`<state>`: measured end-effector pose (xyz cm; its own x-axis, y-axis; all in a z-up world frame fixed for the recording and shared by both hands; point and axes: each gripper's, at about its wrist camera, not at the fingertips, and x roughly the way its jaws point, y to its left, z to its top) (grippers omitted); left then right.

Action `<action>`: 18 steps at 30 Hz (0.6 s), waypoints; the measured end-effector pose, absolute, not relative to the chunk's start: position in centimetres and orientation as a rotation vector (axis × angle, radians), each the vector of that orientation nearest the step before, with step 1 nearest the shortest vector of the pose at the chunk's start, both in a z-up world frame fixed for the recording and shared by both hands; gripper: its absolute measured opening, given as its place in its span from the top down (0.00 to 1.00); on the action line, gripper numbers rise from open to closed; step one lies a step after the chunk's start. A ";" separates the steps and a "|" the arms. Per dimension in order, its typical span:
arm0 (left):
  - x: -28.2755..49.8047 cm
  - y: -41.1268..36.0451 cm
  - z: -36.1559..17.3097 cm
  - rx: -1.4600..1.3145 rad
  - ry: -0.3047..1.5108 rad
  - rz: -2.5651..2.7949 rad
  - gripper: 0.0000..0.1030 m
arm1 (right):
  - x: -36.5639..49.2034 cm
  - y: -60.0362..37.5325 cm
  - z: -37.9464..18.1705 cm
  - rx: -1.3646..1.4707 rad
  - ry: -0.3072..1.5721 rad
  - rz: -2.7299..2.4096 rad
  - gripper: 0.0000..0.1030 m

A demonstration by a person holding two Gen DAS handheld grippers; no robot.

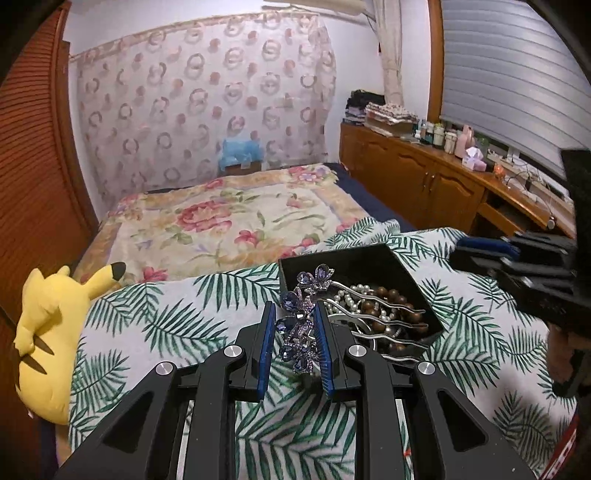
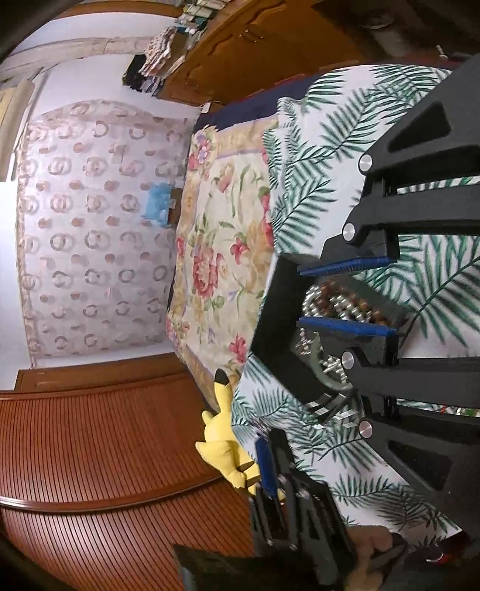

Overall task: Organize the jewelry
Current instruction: 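Lower the brooch into the black box with the left tool while the right tool drops the bead bracelet there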

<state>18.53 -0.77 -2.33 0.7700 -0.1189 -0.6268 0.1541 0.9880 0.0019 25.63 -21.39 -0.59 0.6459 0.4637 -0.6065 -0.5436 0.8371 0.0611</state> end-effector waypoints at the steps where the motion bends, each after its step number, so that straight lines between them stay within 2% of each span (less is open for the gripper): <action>1: 18.9 -0.9 -2.5 0.056 0.681 -0.148 0.81 | 25.5 -21.8 -1.0 -0.128 0.659 0.572 0.76; 18: 23.9 -3.9 -4.1 0.098 0.750 -0.129 0.81 | 23.6 -23.2 -4.4 -0.119 0.701 0.574 0.76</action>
